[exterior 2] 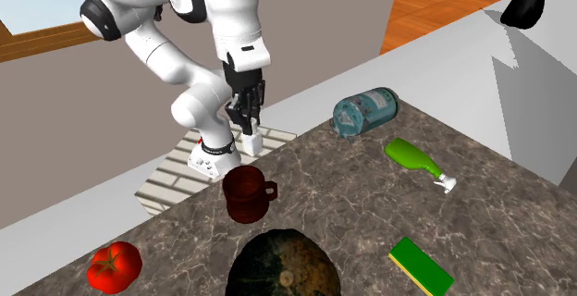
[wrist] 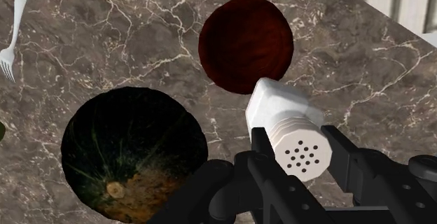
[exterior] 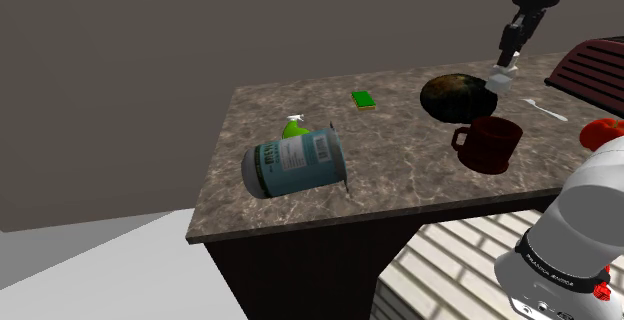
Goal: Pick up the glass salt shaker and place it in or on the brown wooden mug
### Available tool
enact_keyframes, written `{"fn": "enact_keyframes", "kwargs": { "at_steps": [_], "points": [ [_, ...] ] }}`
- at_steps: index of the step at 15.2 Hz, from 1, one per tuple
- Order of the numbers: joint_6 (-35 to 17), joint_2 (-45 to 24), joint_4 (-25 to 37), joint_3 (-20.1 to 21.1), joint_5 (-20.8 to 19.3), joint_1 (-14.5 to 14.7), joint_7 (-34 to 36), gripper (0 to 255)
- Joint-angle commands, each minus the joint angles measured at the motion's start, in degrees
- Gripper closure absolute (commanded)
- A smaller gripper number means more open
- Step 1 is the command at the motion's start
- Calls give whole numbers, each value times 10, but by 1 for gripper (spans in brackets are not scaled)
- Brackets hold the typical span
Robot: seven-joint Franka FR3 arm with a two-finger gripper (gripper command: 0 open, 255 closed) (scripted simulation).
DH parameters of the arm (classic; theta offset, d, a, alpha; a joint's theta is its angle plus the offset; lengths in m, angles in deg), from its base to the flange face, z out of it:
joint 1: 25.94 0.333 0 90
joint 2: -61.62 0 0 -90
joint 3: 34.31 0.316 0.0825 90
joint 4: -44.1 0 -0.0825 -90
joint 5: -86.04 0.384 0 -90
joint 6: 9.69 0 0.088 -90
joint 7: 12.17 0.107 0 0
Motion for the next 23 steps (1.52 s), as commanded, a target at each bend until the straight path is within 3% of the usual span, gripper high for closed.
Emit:
{"fn": "enact_keyframes", "kwargs": {
  "at_steps": [1, 23],
  "points": [
    [9, 5, 13, -36, -25, -12, -40, 255],
    [-132, 34, -159, -76, -69, -33, -24, 255]
  ]
}}
